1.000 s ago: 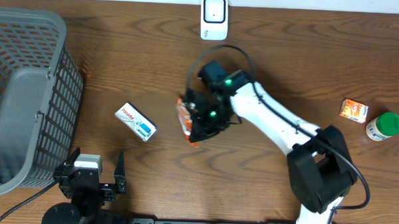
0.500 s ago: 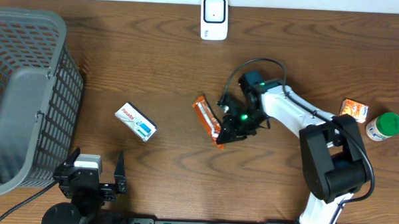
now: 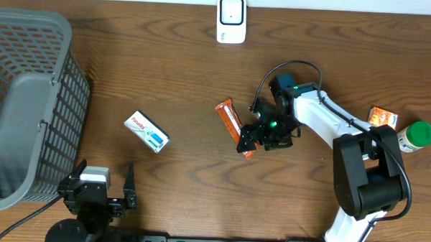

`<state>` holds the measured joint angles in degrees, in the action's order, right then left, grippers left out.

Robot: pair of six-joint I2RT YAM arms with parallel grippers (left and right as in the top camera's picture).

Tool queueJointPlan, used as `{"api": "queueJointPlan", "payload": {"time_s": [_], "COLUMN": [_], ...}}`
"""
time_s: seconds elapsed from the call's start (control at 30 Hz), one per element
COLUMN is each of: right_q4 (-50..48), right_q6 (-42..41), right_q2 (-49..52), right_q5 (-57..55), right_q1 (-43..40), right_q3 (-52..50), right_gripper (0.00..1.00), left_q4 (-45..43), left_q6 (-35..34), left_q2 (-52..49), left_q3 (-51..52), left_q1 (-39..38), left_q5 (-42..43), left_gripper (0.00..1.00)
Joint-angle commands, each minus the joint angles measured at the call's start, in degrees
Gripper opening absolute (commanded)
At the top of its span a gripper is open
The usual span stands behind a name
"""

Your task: Scan the item barcode

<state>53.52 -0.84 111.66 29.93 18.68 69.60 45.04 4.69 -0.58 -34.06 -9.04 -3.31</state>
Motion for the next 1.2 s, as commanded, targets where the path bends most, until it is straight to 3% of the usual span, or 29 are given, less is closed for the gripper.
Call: {"api": "queueJointPlan", "payload": {"time_s": [0.0, 0.3, 0.53, 0.73, 1.03, 1.17], "right_q4": [-2.8, -12.7, -13.9, -14.5, -11.1, -7.9], "right_q6": [3.8, 7.3, 11.7, 13.3, 14.1, 15.3], "right_q2": [1.5, 1.7, 4.7, 11.0, 16.1, 16.1], "right_q5": [-6.2, -1.8, 2.1, 6.2, 1.4, 1.4], "right_q1": [-0.4, -0.4, -0.4, -0.4, -1.1, -2.0], "right_q3": [-0.5, -0.4, -0.4, -0.4, -0.4, -0.4], "right_gripper": [0.99, 0.99, 0.98, 0.79, 0.50, 0.50], "left_q4": [0.0, 0.0, 0.0, 0.0, 0.0, 0.0], "left_q6": [-0.1, -0.1, -0.1, -0.1, -0.1, -0.1], "left_q2": [0.3, 0.3, 0.3, 0.3, 0.3, 0.3], "left_q3": [0.1, 0.1, 0.1, 0.1, 0.1, 0.1], "left_q1": [0.2, 0.2, 0.2, 0.2, 0.2, 0.2], "left_q5": [0.1, 0.1, 0.1, 0.1, 0.1, 0.1], "left_gripper": [0.93, 0.93, 0.93, 0.93, 0.93, 0.93]}}
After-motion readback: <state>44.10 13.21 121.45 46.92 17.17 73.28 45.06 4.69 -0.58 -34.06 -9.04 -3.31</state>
